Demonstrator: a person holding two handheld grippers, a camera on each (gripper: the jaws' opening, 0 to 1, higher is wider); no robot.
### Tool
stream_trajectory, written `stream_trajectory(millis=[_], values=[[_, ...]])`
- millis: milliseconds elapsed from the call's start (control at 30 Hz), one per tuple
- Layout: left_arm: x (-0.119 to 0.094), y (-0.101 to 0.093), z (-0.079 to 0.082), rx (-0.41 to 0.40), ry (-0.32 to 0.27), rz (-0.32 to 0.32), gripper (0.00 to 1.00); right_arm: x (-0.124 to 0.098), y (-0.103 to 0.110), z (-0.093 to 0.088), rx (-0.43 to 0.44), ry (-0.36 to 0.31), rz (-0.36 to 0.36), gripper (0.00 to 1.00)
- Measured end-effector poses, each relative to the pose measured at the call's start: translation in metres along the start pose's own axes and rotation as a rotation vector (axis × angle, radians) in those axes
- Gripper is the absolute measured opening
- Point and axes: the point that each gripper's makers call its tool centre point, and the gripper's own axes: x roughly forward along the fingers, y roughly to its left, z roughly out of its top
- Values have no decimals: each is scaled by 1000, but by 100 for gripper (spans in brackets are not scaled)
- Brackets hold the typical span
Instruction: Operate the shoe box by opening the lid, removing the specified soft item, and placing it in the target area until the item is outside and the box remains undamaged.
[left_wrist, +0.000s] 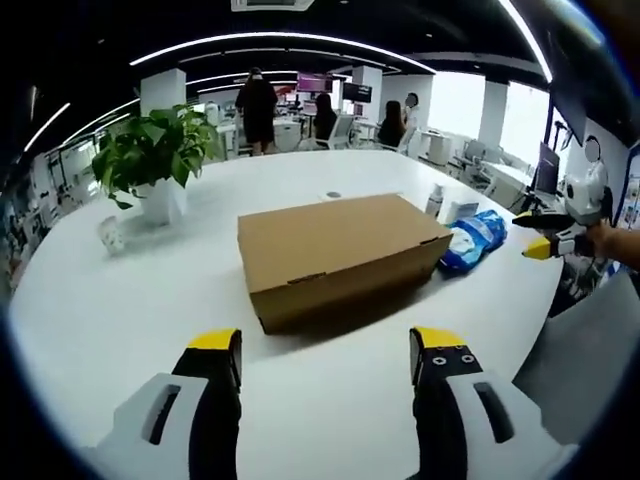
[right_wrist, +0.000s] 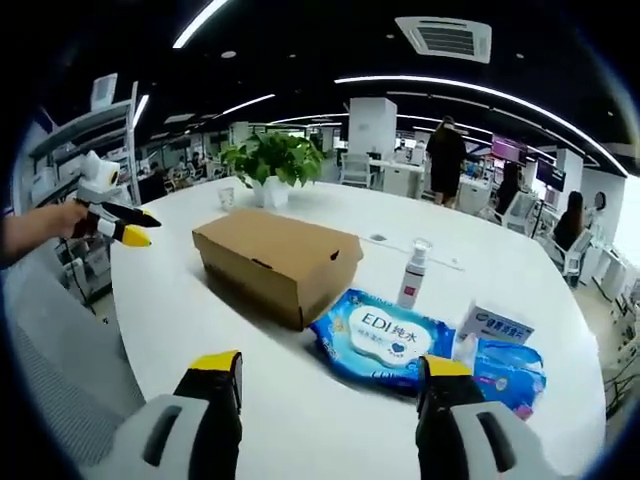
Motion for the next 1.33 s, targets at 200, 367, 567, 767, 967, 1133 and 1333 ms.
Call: stream_trajectory(millis=[200,367,567,767,967,1133,1333], values=[[-16,-16,-9,27,-6,1,78,-30,-5,-16,40,3,-38,79],[-26,-30,-14,26,-26,-10,83,-47,-7,-22,18,-6,-63,85],[-39,-44,-15,33,-75,-5,93,-62,-4,-28,16,-22,-73,96],[-52,-52,-20,35,-106,36,100,-73,-2,-32,33,-36,-101,100],[-54,-47,-28,43,-81,69,100,-78,-6,-34,34,-49,-123,100],[-52,-49,-23,49,-102,76,100,-80,-7,-36,35,-46,-128,100],[-53,-49,-22,50,-105,88,100,-82,-7,-38,40,-46,-134,100]])
